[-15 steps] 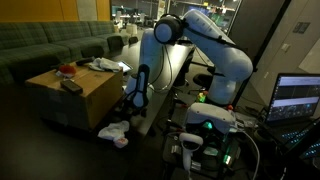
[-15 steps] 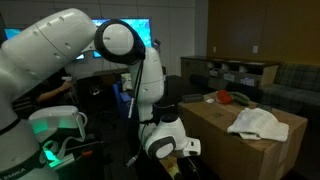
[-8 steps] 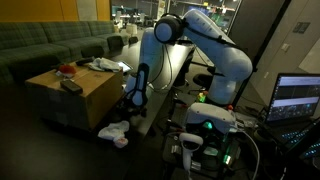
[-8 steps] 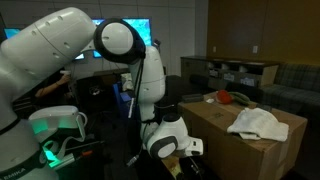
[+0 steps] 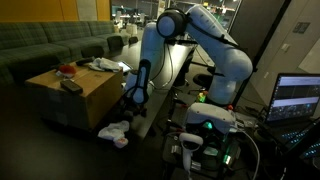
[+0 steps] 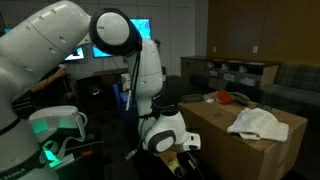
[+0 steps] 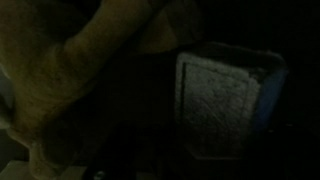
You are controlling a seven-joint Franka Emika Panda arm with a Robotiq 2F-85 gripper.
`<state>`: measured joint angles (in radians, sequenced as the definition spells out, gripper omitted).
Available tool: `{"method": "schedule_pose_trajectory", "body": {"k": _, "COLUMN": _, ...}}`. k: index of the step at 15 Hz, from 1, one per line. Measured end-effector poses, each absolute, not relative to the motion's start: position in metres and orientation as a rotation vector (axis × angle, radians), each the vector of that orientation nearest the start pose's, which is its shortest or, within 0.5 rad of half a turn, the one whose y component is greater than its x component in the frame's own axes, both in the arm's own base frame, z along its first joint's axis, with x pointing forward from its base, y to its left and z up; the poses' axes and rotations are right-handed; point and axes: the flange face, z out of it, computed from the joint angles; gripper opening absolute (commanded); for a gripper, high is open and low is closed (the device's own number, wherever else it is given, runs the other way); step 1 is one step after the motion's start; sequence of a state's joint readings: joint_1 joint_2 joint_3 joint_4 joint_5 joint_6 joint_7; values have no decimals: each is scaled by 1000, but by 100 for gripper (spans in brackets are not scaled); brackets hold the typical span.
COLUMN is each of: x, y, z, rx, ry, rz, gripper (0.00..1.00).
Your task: Switch between all the objects on the box and on the table
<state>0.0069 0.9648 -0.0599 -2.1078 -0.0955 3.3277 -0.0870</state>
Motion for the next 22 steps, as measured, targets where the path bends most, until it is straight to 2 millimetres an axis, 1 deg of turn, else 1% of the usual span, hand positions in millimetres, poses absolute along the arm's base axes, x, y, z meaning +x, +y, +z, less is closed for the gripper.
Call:
{"method": "schedule_pose_trajectory", "body": {"k": 4, "x": 515, "y": -13, "z": 8, "rx": -3151, "ry": -295, "rz": -377, "gripper": 11}}
{"method": "schedule_pose_trajectory", "body": {"k": 7, "x": 509, "y": -10, "z": 35, "rx": -3143, "ry": -308, "rz": -395, "gripper": 11}}
{"method": "schedule_pose_trajectory", "body": {"k": 9, "x": 508, "y": -8, "z": 59, "rx": -3134, "ry": -304, "rz": -428, "gripper": 11}}
{"method": "schedule_pose_trajectory", "body": {"k": 13, "x": 511, "y": -4, "z": 116, "rx": -3085, "ry": -269, "rz": -505, "gripper": 11}}
{"method": "schedule_pose_trajectory", "body": {"k": 18, "x": 525, "y": 4, "z": 183, "rx": -3025, "ry": -245, "rz": -590, "gripper": 10}}
{"method": "schedule_pose_trajectory", "body": {"k": 22, "x": 536, "y": 7, "z": 229, "rx": -2987, "ry": -240, "rz": -657, "gripper": 10}}
